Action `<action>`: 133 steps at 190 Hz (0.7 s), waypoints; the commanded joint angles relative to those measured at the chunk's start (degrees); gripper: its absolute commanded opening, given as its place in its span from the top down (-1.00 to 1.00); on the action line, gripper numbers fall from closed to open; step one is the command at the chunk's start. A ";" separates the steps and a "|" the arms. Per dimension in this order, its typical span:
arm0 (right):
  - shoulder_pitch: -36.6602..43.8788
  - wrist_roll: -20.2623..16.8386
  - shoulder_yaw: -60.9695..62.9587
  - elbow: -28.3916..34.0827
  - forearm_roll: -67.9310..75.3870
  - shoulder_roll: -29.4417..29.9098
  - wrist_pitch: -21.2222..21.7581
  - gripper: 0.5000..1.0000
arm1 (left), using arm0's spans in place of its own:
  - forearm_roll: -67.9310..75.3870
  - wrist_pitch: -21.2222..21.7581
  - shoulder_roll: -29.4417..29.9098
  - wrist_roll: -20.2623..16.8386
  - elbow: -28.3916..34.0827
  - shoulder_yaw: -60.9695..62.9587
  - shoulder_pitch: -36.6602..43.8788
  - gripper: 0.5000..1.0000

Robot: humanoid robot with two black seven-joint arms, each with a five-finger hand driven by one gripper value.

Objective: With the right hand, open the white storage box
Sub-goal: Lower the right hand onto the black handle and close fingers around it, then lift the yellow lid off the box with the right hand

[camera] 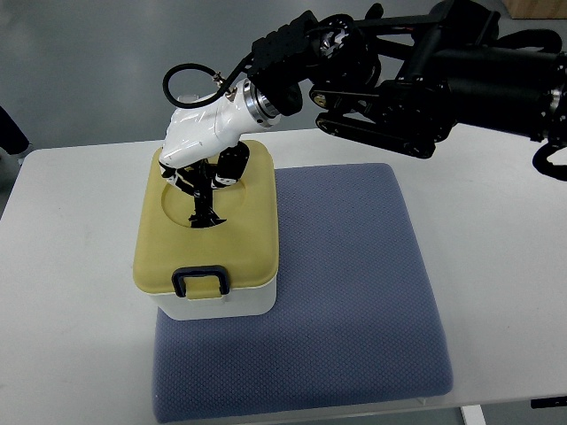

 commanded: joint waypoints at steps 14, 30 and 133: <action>0.01 0.08 0.00 0.01 0.00 -0.10 -0.23 1.00 | 0.00 -0.01 0.00 0.00 -0.02 0.03 0.00 -1.00; 0.09 0.34 0.00 0.01 -0.09 -0.10 -0.75 1.00 | 0.00 -0.01 0.00 0.00 -0.02 0.03 0.00 -1.00; 7.30 2.82 0.70 0.89 0.09 -5.37 -2.33 1.00 | 0.00 -0.01 0.00 0.00 0.07 -0.05 0.00 -1.00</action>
